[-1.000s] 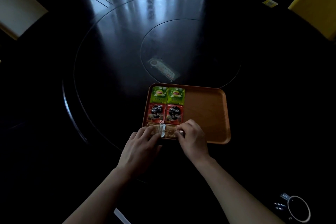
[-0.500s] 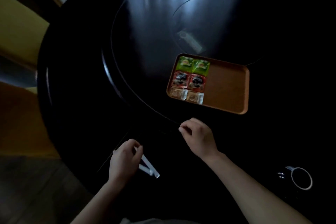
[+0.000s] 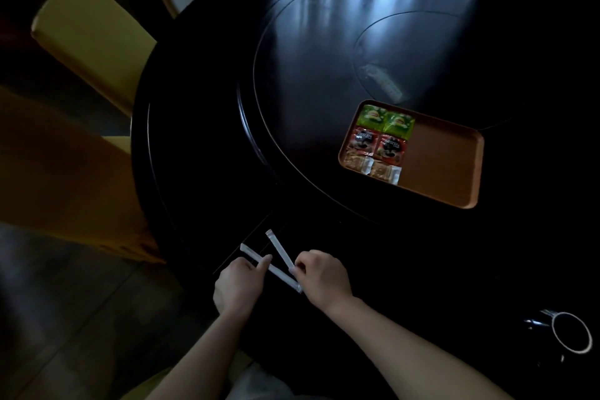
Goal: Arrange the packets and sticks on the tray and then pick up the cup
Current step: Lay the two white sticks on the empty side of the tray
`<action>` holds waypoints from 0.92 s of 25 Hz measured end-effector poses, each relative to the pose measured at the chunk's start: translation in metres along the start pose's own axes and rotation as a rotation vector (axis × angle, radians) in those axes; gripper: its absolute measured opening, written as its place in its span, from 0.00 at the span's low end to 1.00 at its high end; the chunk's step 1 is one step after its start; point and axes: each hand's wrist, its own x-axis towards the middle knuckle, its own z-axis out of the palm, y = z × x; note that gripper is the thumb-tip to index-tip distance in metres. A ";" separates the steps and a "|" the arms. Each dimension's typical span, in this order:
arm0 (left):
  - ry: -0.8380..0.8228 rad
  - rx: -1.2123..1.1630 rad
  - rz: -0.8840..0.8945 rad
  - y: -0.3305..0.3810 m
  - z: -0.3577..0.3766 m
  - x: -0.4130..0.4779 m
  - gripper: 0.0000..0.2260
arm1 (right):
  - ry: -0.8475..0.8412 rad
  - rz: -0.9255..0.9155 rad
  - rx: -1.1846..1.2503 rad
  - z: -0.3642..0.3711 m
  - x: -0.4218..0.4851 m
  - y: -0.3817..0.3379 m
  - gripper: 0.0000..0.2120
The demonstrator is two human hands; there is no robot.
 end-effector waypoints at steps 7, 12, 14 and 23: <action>-0.022 -0.042 -0.101 0.007 0.002 0.009 0.12 | -0.032 0.136 -0.093 0.007 0.017 -0.010 0.15; -0.011 -0.084 -0.057 0.007 -0.003 0.012 0.12 | -0.070 0.172 -0.143 0.007 0.024 -0.013 0.11; -0.013 -0.065 -0.026 0.005 -0.003 0.014 0.11 | -0.101 0.179 -0.186 0.004 0.025 -0.012 0.10; 0.035 0.079 0.100 0.007 0.008 0.019 0.04 | -0.187 0.227 -0.149 -0.007 0.012 0.008 0.08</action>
